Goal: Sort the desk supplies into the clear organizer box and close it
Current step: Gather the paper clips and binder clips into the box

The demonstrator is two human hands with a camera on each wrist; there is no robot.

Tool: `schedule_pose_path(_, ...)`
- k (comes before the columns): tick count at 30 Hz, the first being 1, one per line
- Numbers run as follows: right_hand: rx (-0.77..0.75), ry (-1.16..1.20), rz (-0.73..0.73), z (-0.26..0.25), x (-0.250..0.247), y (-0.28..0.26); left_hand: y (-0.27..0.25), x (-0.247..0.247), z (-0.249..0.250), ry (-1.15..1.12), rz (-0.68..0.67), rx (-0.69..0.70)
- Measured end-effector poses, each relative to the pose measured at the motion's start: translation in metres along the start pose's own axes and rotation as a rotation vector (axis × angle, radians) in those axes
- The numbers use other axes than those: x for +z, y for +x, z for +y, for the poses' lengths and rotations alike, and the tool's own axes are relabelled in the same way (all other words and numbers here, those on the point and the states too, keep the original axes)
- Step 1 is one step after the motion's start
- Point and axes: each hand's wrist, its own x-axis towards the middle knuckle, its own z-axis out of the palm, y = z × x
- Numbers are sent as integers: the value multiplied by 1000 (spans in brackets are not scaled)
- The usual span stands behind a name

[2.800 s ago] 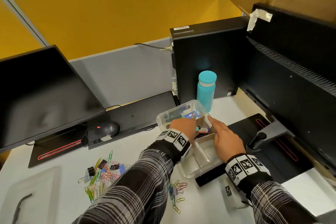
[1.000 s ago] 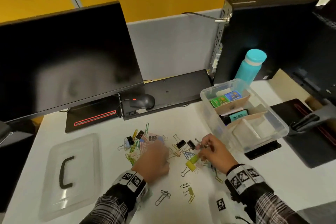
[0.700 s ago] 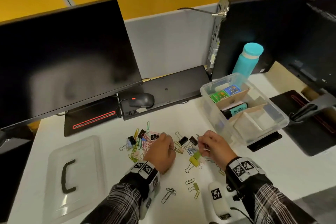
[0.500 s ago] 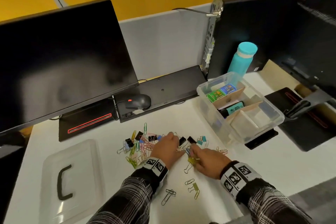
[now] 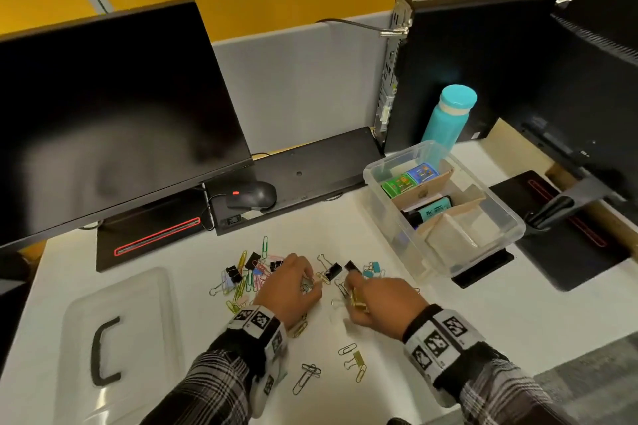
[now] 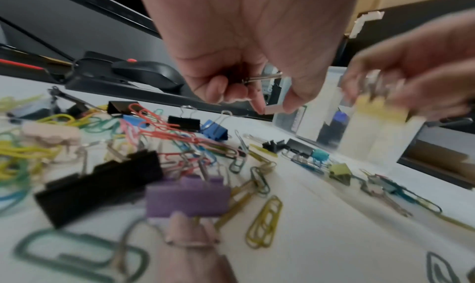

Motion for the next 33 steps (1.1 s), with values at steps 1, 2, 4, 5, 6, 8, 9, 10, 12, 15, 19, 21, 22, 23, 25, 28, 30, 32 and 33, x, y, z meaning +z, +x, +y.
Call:
schedule_pose_path(1,-4,51,94,1,-13,-6,-2,-3,-1,-34,23,6)
schedule_pose_path(2,1,115,196,4,-26,-12,-3,-7,-3,-63,44,14)
schedule_pose_path(4,45,224,391,17,-48,-24,-5,-11,-5,-112,79,21)
schedule_pose_path(5,86,255,486,27,-56,-30,-5,-11,-6,-129,93,17)
schedule_pose_path(6,142,278,564,39,-62,-34,-5,-12,-7,-142,107,12)
schedule_pose_path(8,267,277,630,60,-65,-40,-3,-14,-4,-162,135,0)
schedule_pose_path(9,321,253,610,68,-63,-41,-2,-14,-2,-169,146,-4)
schedule_pose_path(10,352,209,572,75,-60,-41,-1,-13,2,-172,156,-6)
schedule_pose_path(12,328,104,487,83,-52,-40,1,-11,10,-181,164,-9)
schedule_pose_path(15,232,157,414,90,-49,-43,2,-6,22,-169,148,0)
schedule_pose_path(19,250,216,655,111,-62,-51,-1,-2,44,-139,123,23)
schedule_pose_path(21,381,140,769,129,-66,-51,2,-7,68,-159,167,43)
schedule_pose_path(22,458,102,779,139,-64,-50,6,-10,85,-166,189,67)
schedule_pose_path(23,527,78,759,147,-60,-48,11,-12,103,-169,201,99)
schedule_pose_path(25,598,104,686,158,-51,-45,24,-14,142,-140,172,168)
schedule_pose_path(28,570,163,682,161,-45,-43,45,-5,188,-25,55,217)
schedule_pose_path(30,565,166,694,160,-45,-43,56,6,207,82,-14,228)
schedule_pose_path(32,559,154,705,160,-46,-44,63,15,221,219,-49,234)
schedule_pose_path(33,559,150,706,160,-45,-43,64,18,226,275,-59,235)
